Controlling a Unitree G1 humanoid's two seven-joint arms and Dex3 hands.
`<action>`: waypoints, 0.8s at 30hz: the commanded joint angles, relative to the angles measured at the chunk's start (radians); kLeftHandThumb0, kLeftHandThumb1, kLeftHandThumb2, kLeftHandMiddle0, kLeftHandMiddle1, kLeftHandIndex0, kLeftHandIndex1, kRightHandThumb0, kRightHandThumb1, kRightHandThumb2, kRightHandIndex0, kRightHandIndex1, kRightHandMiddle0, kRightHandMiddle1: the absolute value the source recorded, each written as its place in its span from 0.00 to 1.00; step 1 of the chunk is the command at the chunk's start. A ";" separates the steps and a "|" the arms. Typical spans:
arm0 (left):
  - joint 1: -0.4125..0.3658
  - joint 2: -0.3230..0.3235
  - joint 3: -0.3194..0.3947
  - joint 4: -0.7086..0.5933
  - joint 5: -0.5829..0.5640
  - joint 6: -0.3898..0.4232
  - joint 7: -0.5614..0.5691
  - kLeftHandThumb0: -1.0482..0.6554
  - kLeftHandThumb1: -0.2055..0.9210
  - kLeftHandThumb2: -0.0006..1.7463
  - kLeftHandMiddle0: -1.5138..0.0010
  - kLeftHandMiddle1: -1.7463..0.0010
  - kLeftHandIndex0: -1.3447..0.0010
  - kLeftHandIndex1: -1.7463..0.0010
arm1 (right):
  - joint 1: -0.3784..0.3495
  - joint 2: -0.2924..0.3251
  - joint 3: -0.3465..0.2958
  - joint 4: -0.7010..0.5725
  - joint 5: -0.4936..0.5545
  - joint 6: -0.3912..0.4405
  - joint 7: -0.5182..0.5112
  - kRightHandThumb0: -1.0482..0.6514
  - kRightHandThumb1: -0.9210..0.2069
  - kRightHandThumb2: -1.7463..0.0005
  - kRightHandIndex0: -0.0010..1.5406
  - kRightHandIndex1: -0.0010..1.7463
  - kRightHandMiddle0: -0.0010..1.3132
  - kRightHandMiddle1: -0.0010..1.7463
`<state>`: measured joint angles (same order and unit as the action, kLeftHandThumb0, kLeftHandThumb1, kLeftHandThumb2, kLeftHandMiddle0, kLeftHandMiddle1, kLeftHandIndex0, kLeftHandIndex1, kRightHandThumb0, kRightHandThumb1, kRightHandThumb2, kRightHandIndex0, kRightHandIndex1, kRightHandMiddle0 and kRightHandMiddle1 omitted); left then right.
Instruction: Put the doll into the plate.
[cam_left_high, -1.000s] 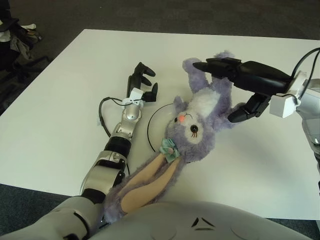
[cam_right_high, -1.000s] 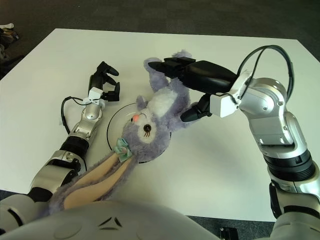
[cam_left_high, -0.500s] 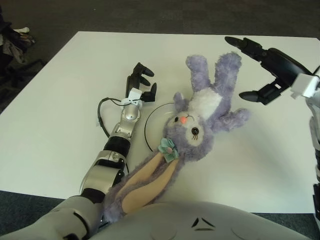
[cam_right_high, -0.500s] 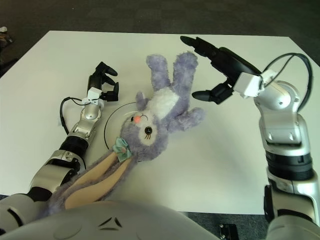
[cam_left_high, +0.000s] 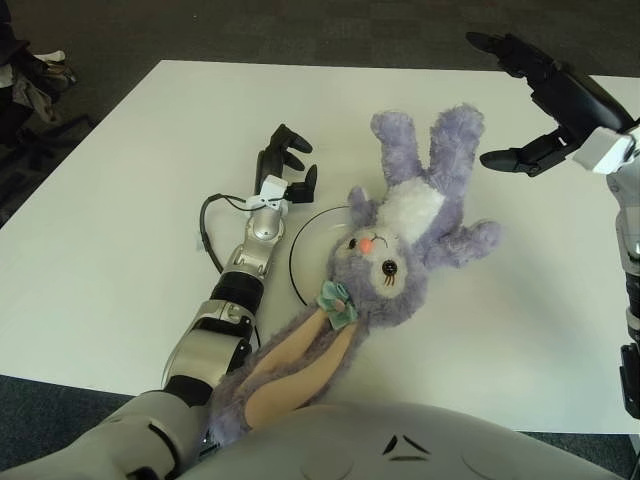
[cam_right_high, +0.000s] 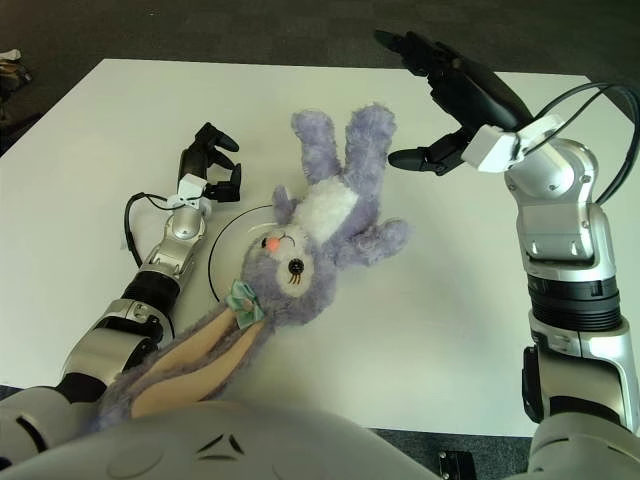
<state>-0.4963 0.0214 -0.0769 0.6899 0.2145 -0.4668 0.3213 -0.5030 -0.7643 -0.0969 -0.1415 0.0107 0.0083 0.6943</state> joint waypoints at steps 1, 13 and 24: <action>0.130 -0.014 -0.012 0.077 0.015 0.007 0.011 0.61 0.42 0.79 0.65 0.00 0.61 0.00 | -0.179 -0.076 -0.032 0.141 0.382 0.255 0.414 0.42 0.43 0.32 0.22 0.42 0.00 0.47; 0.134 -0.013 -0.012 0.070 0.013 0.013 0.003 0.61 0.42 0.79 0.65 0.00 0.61 0.00 | -0.224 -0.092 -0.024 0.185 0.409 0.297 0.498 0.44 0.45 0.26 0.23 0.42 0.00 0.56; 0.132 -0.015 -0.008 0.068 0.011 0.022 0.001 0.61 0.42 0.79 0.65 0.00 0.61 0.00 | -0.232 -0.094 -0.021 0.191 0.411 0.302 0.505 0.44 0.45 0.26 0.23 0.42 0.00 0.56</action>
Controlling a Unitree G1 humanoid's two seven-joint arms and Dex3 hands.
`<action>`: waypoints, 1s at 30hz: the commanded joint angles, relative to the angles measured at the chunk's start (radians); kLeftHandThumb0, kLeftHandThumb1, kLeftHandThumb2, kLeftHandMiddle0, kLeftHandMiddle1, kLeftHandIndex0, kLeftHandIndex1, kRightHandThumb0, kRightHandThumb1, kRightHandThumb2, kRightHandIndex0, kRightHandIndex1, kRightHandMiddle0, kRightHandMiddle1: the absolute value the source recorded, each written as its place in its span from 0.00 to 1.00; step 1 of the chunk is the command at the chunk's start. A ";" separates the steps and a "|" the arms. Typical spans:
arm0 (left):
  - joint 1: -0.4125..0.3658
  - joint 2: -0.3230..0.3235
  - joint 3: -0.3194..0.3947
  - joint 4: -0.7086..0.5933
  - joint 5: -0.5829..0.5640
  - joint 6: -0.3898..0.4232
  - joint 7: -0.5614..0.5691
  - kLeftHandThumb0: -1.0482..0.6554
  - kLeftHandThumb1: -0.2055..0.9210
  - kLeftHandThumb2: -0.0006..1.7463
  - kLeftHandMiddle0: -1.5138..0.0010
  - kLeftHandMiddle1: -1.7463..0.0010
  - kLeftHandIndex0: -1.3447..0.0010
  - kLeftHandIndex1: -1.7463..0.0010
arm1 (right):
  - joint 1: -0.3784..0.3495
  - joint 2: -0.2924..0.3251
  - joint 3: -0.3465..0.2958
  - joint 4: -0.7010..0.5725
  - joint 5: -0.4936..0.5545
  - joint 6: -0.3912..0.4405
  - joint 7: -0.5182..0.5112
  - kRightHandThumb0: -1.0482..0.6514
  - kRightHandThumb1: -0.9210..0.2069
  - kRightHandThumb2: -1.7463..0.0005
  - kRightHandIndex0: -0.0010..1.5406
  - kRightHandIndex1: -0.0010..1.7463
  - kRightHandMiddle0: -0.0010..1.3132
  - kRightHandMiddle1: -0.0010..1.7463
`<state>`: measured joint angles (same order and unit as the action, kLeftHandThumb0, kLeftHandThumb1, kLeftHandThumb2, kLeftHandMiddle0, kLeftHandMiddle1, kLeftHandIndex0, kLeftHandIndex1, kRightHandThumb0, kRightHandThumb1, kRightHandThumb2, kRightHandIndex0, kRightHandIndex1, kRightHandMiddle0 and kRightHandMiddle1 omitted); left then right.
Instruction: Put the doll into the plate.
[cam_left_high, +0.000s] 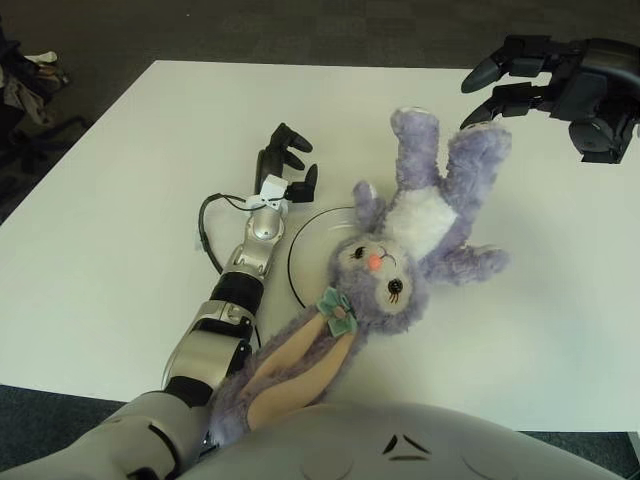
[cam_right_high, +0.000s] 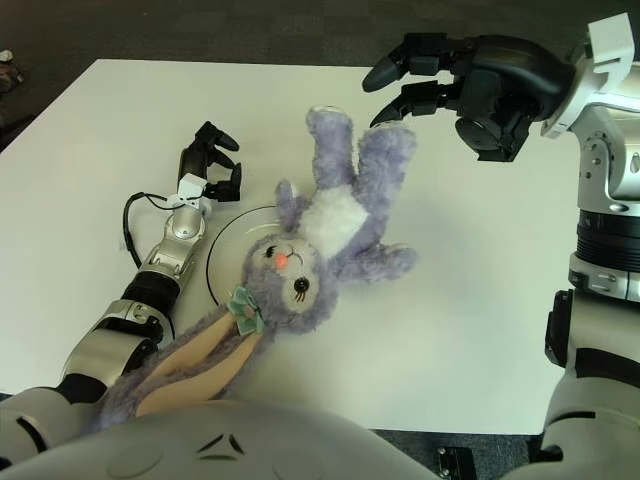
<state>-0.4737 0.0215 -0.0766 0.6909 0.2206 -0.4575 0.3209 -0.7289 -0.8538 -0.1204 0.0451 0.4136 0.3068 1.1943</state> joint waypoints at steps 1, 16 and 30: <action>0.110 -0.015 -0.008 0.067 0.004 0.014 -0.001 0.61 0.42 0.79 0.65 0.00 0.61 0.00 | -0.006 -0.004 0.002 0.005 0.008 0.004 0.005 0.44 0.45 0.26 0.23 0.42 0.00 0.56; 0.109 -0.014 -0.003 0.072 -0.008 -0.002 -0.010 0.61 0.42 0.79 0.65 0.00 0.62 0.00 | -0.007 -0.002 0.003 0.001 0.008 0.008 0.003 0.44 0.45 0.26 0.23 0.42 0.00 0.56; 0.110 -0.014 -0.001 0.062 -0.021 0.028 -0.040 0.61 0.43 0.79 0.65 0.00 0.62 0.00 | -0.010 -0.002 0.004 0.006 0.006 0.005 0.004 0.44 0.45 0.26 0.23 0.42 0.00 0.56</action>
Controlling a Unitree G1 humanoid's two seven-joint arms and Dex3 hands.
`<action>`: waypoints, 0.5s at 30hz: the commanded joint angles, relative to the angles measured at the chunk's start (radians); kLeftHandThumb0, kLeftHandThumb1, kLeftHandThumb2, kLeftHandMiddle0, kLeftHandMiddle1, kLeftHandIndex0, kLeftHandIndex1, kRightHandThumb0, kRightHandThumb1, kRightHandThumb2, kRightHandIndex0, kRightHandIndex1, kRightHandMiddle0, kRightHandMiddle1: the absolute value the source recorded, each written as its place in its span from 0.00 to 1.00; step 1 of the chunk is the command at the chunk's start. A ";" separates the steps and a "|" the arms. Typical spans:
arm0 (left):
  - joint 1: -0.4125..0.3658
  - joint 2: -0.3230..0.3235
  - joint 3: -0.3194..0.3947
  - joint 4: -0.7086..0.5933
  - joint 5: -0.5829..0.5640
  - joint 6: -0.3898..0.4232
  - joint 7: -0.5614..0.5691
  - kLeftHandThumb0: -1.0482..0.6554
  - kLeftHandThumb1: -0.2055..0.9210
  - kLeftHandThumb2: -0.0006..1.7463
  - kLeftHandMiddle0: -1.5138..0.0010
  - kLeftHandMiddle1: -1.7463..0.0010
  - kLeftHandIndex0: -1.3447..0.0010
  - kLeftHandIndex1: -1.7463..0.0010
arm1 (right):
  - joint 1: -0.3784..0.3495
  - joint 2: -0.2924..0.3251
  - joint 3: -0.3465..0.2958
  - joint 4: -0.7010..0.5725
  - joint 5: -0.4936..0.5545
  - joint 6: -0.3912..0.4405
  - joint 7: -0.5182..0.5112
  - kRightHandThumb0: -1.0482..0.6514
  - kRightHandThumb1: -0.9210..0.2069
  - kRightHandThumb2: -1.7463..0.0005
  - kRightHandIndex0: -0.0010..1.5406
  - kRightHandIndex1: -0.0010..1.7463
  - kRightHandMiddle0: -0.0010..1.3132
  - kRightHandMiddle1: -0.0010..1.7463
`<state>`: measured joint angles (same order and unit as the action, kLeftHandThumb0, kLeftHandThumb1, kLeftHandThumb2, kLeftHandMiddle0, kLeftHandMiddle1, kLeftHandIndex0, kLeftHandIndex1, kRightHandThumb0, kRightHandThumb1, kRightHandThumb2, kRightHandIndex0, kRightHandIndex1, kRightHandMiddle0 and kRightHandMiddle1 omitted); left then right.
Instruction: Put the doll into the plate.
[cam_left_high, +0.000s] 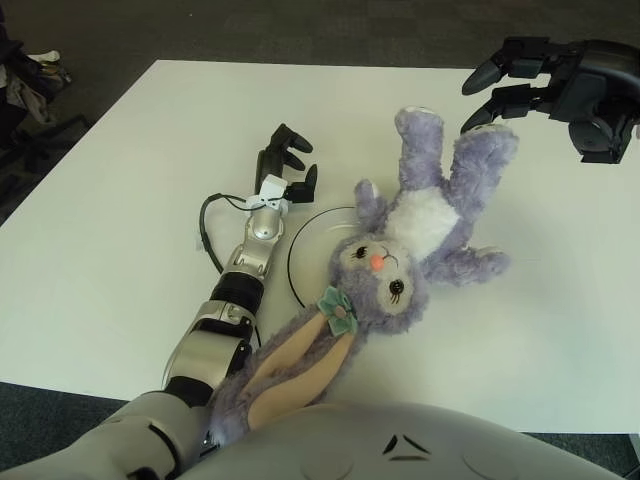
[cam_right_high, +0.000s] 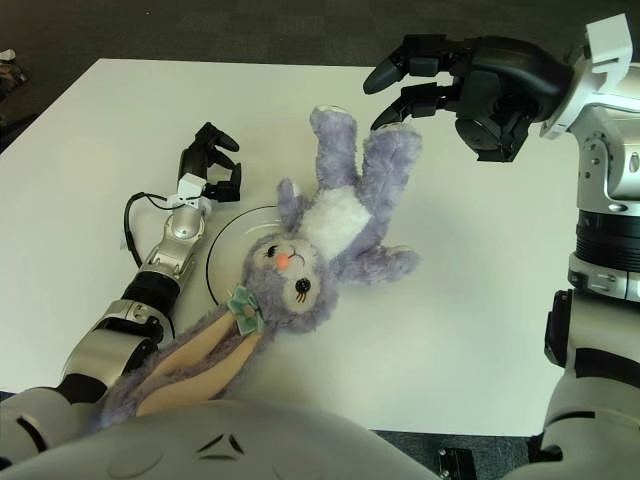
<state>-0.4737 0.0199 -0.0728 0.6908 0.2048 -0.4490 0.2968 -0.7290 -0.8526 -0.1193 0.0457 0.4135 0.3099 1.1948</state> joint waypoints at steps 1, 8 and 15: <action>0.111 -0.012 -0.003 0.061 -0.008 0.021 -0.020 0.61 0.43 0.78 0.65 0.00 0.62 0.00 | -0.010 -0.003 0.003 0.006 0.006 0.002 0.004 0.44 0.45 0.26 0.23 0.42 0.00 0.56; 0.110 -0.011 -0.004 0.067 0.011 -0.008 0.007 0.61 0.44 0.78 0.65 0.00 0.62 0.00 | -0.008 -0.003 0.002 0.006 0.007 0.002 0.004 0.44 0.45 0.26 0.23 0.42 0.00 0.56; 0.110 -0.011 -0.007 0.071 0.017 -0.013 0.013 0.61 0.43 0.79 0.65 0.00 0.62 0.00 | -0.008 -0.004 0.001 0.005 0.008 0.002 0.005 0.44 0.45 0.26 0.23 0.42 0.00 0.56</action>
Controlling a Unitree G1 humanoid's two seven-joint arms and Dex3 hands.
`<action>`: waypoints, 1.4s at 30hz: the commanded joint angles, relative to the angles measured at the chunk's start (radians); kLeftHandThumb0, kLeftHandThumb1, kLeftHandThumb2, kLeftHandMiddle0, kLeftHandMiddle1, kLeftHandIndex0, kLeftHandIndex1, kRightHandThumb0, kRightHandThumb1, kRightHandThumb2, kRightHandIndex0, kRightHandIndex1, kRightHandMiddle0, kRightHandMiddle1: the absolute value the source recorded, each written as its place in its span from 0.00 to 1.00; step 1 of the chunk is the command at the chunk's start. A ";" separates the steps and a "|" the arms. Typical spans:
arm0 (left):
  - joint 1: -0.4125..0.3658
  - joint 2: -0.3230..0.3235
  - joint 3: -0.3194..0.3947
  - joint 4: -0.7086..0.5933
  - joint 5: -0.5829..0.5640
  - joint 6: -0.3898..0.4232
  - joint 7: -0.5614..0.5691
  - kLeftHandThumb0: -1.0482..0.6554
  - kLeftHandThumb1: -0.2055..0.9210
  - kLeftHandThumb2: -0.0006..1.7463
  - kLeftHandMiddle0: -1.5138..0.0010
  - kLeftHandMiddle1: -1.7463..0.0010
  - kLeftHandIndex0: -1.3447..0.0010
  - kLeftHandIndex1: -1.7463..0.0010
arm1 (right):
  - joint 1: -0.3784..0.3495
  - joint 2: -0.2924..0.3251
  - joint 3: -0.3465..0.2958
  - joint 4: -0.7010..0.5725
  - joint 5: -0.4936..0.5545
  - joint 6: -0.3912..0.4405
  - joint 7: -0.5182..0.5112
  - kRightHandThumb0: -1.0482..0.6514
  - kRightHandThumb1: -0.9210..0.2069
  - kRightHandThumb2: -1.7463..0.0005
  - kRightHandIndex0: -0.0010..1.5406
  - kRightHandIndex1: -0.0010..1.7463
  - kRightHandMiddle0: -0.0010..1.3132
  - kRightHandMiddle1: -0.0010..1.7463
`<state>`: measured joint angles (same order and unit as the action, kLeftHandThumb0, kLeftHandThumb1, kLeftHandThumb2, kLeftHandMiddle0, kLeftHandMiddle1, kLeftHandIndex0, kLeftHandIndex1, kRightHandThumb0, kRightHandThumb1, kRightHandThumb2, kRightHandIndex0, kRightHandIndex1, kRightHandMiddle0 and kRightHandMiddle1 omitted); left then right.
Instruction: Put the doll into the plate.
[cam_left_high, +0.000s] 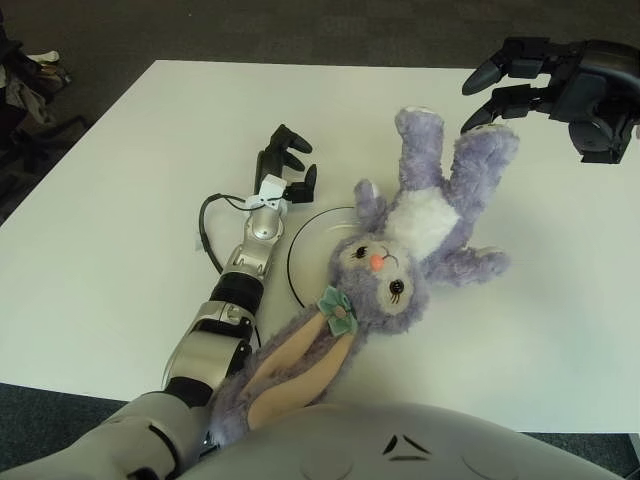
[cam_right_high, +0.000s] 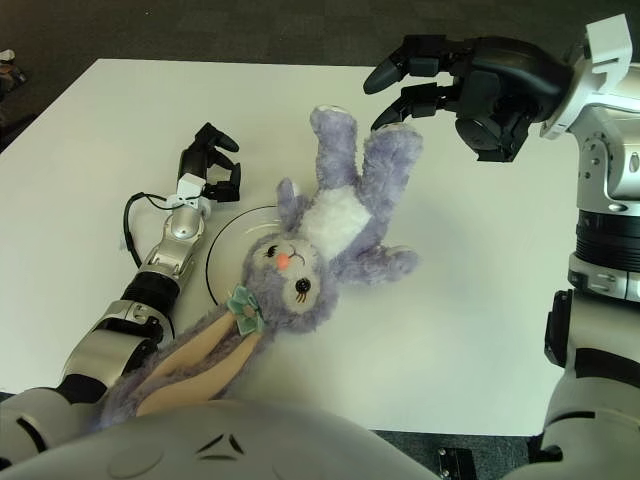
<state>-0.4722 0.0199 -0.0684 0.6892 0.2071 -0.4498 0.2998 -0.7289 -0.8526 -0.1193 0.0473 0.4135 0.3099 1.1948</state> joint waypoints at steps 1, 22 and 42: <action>0.108 -0.012 -0.012 0.073 0.016 -0.013 0.013 0.61 0.42 0.79 0.65 0.00 0.61 0.00 | -0.007 -0.005 0.001 0.003 0.008 0.002 0.005 0.44 0.45 0.26 0.23 0.42 0.00 0.56; 0.112 -0.014 -0.008 0.070 0.008 -0.017 0.002 0.61 0.44 0.78 0.65 0.00 0.62 0.00 | -0.005 -0.008 -0.004 0.004 0.010 0.001 0.009 0.44 0.45 0.26 0.23 0.42 0.00 0.56; 0.106 -0.011 -0.013 0.073 0.012 0.006 -0.003 0.61 0.42 0.79 0.65 0.00 0.61 0.00 | 0.421 0.183 0.030 -0.350 -0.550 -0.118 -0.670 0.26 0.65 0.40 0.06 0.39 0.00 0.49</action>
<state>-0.4765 0.0161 -0.0687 0.6850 0.2135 -0.4540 0.3103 -0.3532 -0.7064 -0.1001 -0.2424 -0.0749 0.2194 0.6195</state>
